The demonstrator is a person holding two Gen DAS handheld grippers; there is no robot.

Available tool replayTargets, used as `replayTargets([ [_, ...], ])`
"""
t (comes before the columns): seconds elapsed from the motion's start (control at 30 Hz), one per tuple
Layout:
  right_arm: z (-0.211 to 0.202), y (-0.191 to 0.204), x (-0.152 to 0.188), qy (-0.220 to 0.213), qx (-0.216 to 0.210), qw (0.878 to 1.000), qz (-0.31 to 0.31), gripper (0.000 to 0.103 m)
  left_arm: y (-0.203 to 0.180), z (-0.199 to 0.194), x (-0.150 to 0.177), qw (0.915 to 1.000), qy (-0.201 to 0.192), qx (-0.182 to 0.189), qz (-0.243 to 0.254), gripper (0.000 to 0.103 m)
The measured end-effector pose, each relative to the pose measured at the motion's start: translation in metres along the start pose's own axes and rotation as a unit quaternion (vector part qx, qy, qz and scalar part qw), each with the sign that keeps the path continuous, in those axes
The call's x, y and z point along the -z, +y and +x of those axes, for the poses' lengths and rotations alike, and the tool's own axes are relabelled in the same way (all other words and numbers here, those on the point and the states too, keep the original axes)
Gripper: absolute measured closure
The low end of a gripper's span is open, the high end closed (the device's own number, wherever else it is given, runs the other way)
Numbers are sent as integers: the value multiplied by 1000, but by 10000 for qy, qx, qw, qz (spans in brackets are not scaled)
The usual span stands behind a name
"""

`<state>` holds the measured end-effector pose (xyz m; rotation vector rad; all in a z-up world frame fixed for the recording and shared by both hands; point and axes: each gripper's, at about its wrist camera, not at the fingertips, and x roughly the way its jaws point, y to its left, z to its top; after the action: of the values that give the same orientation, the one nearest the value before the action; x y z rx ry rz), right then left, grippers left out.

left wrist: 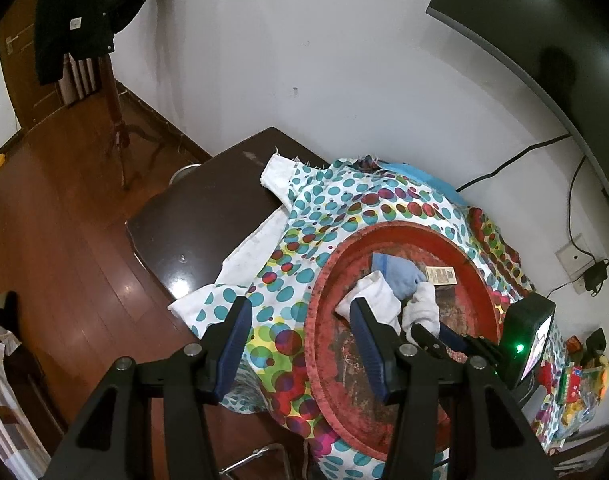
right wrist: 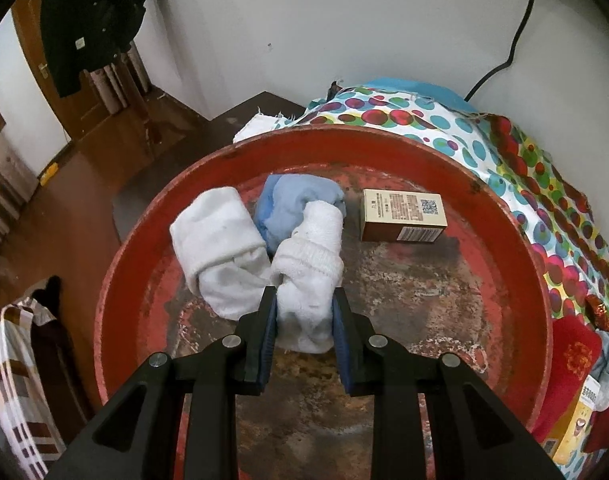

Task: Organize objects
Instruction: 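Release the white sock beside the other socks with the right gripper, then move the right tool to the yellow medicine box while the left tool approaches a red sock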

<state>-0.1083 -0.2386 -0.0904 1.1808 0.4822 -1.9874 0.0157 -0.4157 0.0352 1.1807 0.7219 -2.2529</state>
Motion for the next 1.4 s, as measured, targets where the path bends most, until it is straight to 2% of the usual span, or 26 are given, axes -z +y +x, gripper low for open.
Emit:
replayTargets([
  [0.03,-1,0,2,11,43,10000,4,71,-1,0,0,10000,9,4,13,51],
  [0.1,-7,-5,5,-60,8,9999,88,41,-3,1,1,10000,11,22,41,51],
  [0.17,-12,-7,7,-147,42,9998,101,37,-6,1,1,10000,12,31,75,51],
  [0.33,-48,-22,24,-411,45,9990,156,37,-16,4,3,9998,62,35,199,51],
  [0.4,-65,-33,35,-508,181,9984,176,37,-23,7,5,9996,96,59,267,51],
  [0.5,-94,-71,59,-632,579,9952,468,37,-34,10,8,9991,137,87,403,51],
  [0.67,-112,-131,89,-609,1014,9865,1129,37,-55,9,14,9973,169,230,670,51],
  [0.8,-105,-177,109,-390,1284,9777,1617,37,-73,8,20,9954,173,325,888,51],
  [0.87,-102,-188,117,-315,1332,9753,1732,37,-82,9,23,9941,192,353,1012,51],
  [1.03,-84,-201,122,-192,1511,9711,1836,37,-102,14,32,9906,276,380,1288,51],
  [1.4,-52,-217,126,-93,1376,9714,1935,37,-156,40,58,9789,507,407,1939,51],
])
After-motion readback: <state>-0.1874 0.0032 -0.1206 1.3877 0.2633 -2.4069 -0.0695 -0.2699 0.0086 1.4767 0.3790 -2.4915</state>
